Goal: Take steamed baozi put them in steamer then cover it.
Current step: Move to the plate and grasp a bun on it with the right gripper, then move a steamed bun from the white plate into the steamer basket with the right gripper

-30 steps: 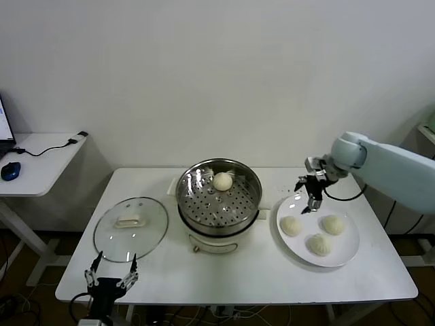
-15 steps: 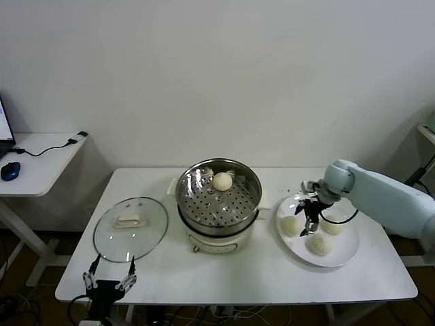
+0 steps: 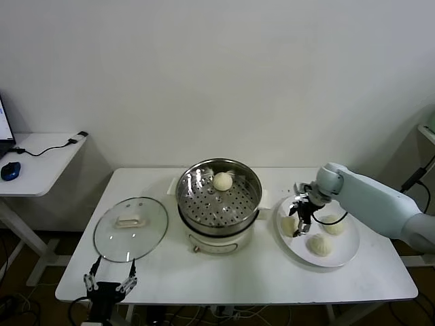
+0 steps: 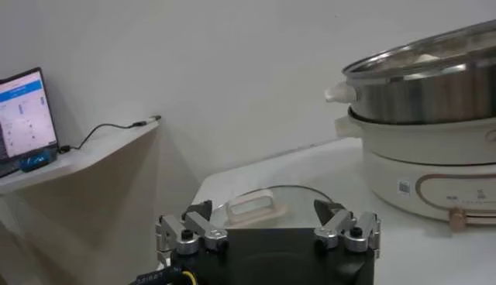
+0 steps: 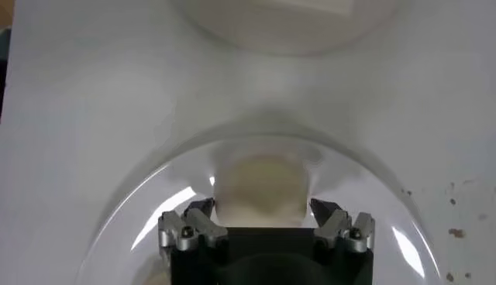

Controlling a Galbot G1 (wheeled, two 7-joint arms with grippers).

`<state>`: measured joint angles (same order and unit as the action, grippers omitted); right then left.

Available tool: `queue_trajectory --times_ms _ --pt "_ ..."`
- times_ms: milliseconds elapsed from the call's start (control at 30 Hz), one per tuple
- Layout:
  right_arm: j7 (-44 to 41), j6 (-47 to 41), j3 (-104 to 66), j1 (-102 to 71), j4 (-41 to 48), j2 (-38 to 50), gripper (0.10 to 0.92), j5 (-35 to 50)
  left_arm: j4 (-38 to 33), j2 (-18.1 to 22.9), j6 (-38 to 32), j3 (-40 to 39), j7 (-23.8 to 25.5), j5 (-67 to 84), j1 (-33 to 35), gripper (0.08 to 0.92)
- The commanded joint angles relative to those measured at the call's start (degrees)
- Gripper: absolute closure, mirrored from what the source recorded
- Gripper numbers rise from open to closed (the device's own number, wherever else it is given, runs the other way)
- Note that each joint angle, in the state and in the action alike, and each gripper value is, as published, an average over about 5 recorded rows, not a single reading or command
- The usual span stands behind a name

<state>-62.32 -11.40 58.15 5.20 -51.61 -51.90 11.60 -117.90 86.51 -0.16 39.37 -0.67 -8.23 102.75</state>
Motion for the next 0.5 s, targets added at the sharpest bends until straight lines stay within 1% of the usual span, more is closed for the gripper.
queue_trajectory --times_ms 33,167,300,500 --pt "-0.28 0.15 -0.94 -0.72 1.54 -1.09 0.269 -0.33 -0.08 -0.07 -0.07 -0.07 -0.02 -0.18 0.13 0.177" --pt "-0.53 0.22 -0.72 -0.08 1.16 -0.67 0.313 -0.09 0.05 0.09 -0.27 -0.19 -0.03 -0.22 0.43 0.177" --pt "-0.49 0.17 -0.01 1.28 0.36 0.25 0.327 1.11 0.16 0.17 -0.43 -0.17 -0.06 -0.2 0.64 0.177" --pt "-0.47 -0.06 5.5 10.26 -2.25 2.86 0.33 7.73 0.02 0.04 -0.52 -0.24 -0.06 -0.11 0.85 0.177"
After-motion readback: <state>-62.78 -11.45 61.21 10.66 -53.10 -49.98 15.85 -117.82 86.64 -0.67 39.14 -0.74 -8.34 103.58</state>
